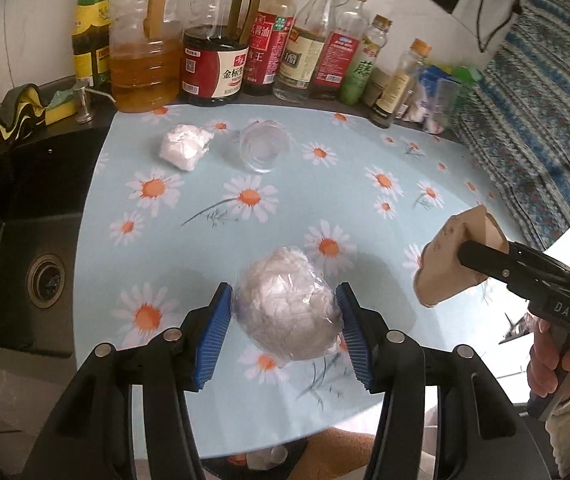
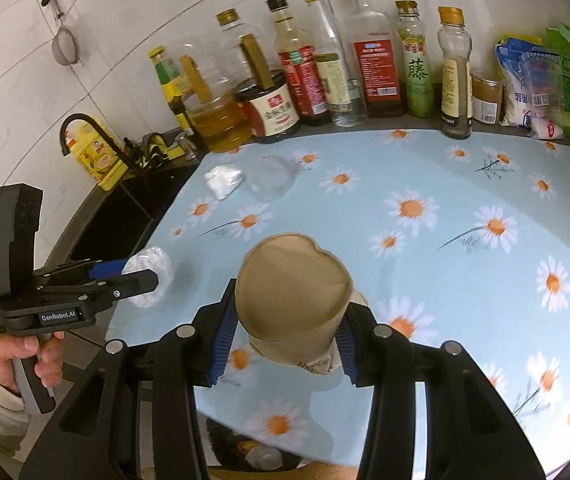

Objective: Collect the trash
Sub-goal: 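Carry the paper cup and tissue bundle down toward the black bin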

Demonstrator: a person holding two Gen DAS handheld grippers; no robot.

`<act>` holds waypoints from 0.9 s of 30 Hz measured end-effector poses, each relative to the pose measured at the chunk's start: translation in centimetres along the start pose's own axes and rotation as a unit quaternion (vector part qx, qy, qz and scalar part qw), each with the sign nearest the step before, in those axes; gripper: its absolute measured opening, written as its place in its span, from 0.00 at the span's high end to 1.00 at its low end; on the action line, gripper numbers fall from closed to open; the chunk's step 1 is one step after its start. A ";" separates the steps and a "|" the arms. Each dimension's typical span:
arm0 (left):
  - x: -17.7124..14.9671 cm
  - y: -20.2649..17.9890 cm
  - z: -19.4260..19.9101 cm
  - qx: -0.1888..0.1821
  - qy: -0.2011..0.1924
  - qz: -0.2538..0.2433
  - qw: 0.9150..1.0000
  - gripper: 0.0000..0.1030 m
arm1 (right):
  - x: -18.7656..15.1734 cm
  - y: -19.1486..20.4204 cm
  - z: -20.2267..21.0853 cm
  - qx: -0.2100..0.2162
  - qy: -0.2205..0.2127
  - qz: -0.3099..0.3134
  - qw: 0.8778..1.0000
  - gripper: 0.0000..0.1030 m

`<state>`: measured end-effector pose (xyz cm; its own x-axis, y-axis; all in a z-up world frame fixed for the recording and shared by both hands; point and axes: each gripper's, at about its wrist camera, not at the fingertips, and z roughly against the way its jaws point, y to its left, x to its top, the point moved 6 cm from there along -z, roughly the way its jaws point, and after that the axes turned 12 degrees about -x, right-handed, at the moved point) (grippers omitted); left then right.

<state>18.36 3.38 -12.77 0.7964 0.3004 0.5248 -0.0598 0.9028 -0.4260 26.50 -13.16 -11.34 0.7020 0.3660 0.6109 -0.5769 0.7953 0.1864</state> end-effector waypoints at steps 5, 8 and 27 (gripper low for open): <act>-2.5 0.4 2.0 -0.013 -0.001 -0.001 1.000 0.50 | -1.9 3.0 1.3 -0.001 0.001 -0.001 1.000 0.57; -3.9 0.6 3.0 -0.021 -0.003 0.000 1.000 0.50 | -2.9 4.4 1.6 -0.002 0.007 0.000 1.000 0.57; -14.9 3.2 5.2 -0.065 0.043 0.024 0.997 0.50 | -12.2 11.9 2.4 -0.011 0.057 -0.020 0.998 0.56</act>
<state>3.17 3.35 -18.16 0.8437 0.3089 0.4390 -0.0240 0.8387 -0.5440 10.05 -9.30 -14.69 0.7682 0.3846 0.5118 -0.5386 0.8203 0.1921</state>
